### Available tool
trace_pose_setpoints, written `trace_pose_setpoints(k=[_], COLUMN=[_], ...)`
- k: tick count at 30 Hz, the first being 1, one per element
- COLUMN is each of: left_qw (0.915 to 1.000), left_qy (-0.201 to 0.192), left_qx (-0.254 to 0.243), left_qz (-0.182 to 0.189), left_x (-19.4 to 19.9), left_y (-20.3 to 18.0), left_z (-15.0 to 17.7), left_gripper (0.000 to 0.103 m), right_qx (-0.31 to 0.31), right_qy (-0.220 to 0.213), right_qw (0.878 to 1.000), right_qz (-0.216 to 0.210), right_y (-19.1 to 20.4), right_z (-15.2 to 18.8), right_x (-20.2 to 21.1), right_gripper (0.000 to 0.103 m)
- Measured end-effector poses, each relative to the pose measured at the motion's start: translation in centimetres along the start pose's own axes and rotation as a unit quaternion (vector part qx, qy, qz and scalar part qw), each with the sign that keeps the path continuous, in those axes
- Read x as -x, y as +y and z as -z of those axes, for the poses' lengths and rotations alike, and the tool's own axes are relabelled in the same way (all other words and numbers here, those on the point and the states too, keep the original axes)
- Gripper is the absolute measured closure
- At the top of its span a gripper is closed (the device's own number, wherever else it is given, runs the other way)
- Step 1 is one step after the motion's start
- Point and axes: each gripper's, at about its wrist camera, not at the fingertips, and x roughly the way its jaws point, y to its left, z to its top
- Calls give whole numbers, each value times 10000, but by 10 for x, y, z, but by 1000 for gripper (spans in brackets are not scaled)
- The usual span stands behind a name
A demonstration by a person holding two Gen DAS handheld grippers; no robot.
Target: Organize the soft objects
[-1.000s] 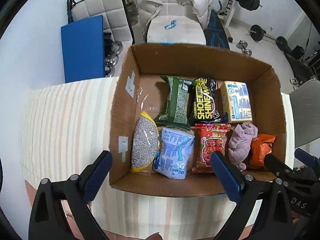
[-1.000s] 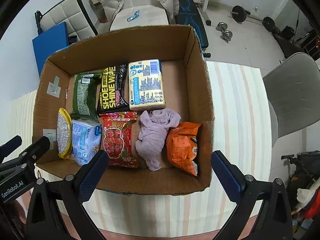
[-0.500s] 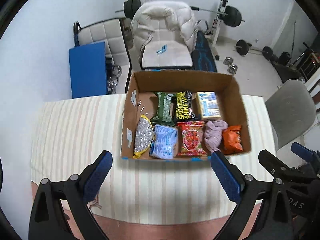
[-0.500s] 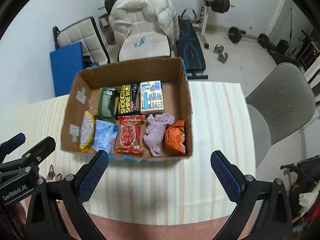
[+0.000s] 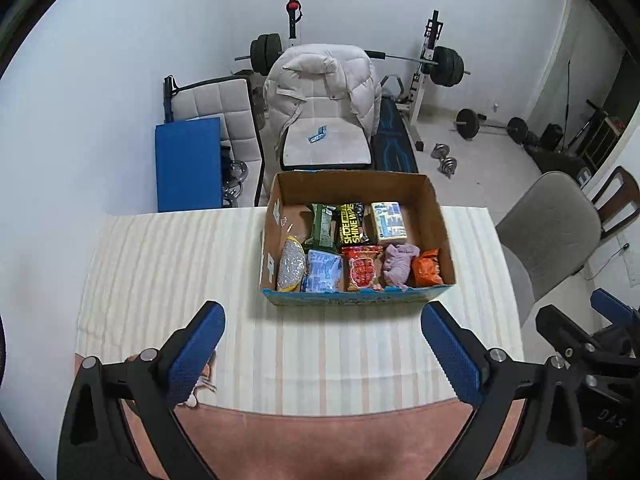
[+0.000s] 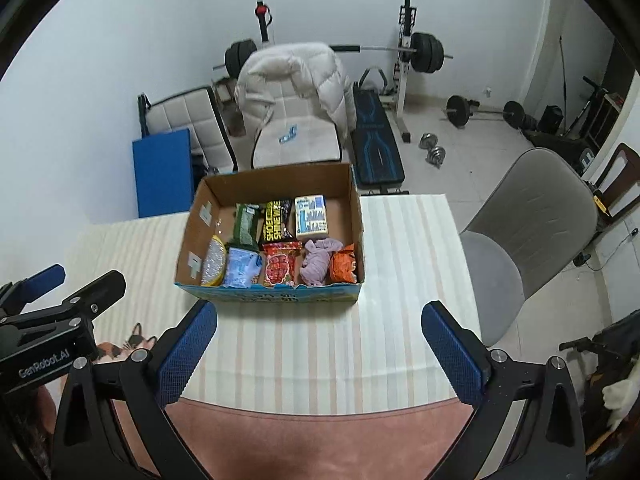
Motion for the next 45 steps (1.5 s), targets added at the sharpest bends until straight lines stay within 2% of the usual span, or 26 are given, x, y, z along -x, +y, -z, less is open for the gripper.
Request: trace_pose_setpoints(k=[4,12,18,25,45], left_qw=[9999,9996,9987,9974,9967], left_qy=[-87,-237,-472,-708,-801], left_qx=[-40,-123,-124,-57,3], left_qz=[36,68,-115,-128,-113], left_x=[26,49,55,60,71], left_y=[-2,-4,-5,-3,-4], left_z=[9,20,18,15,12], left_gripper=[2,2,2,0,0], right_qx=[4,131,118,64,196], right_qy=[-197,-351,-546,-735,-975], right_qw=[9998,9993,9983,9969,9945], right_qz=[-5,-5,170,275,343], right_y=[-2,4,4,3,9], right_z=[9,24,22,13,2], right_x=[39,80,90,93,111], right_gripper=[0,0,0,0,0])
